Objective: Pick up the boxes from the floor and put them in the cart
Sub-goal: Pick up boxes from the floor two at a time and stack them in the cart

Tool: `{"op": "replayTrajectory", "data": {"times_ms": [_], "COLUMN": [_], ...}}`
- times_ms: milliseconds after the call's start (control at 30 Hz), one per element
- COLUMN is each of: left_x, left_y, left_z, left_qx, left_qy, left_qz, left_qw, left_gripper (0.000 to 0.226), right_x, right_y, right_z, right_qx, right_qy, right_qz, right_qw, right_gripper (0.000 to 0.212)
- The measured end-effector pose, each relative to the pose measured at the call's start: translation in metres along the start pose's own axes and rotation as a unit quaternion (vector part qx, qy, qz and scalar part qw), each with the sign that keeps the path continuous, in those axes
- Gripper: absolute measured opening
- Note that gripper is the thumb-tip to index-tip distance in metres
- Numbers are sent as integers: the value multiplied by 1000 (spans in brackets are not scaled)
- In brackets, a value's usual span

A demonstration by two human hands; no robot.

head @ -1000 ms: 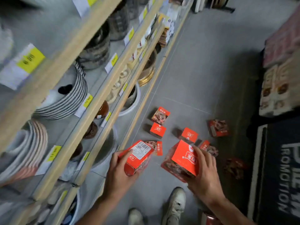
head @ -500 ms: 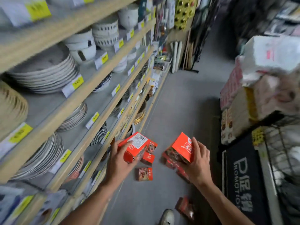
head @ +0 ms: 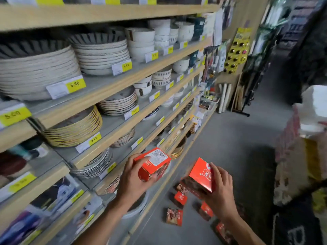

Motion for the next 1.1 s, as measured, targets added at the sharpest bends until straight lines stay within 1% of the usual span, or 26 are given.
{"op": "replayTrajectory", "data": {"times_ms": [67, 233, 333, 467, 600, 733, 800, 900, 1100], "left_x": [6, 25, 39, 60, 88, 119, 133, 158, 211], "left_y": [12, 62, 105, 178, 248, 323, 361, 417, 532], "left_z": [-14, -51, -77, -115, -152, -182, -195, -218, -263], "left_qx": [28, 109, 163, 216, 277, 334, 353, 381, 436], "left_qy": [-23, -74, -115, -158, -205, -250, -259, -283, -304], "left_qz": [-19, -76, -129, -205, -250, -301, -315, -339, -386], "left_qw": [999, 988, 971, 941, 905, 858, 842, 812, 754], "left_gripper": [65, 67, 66, 64, 59, 63, 63, 63, 62], "right_x": [-11, -41, -69, -120, -176, -230, -256, -293, -354], "right_y": [-8, -20, -18, 11, 58, 117, 149, 202, 319], "right_z": [4, 23, 45, 76, 98, 99, 97, 96, 93], "right_qx": [-15, -82, -135, -184, -248, -315, -331, -352, -405], "right_qy": [-21, -83, -125, -179, -216, -242, -252, -246, -230], "right_qz": [-44, -140, -189, -264, -328, -382, -405, -435, -484], "right_qw": [999, 983, 964, 929, 885, 834, 814, 791, 741], "right_gripper": [109, 108, 103, 95, 93, 95, 93, 98, 101]}}
Point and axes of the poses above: each hand's wrist, its own y-axis away from the middle knuckle, its own z-axis out of the palm, x = y × z, the point moved 1 cm from there along -y, towards the middle knuckle, and after that the axes turned 8 degrees about z, right-handed, at the moved point
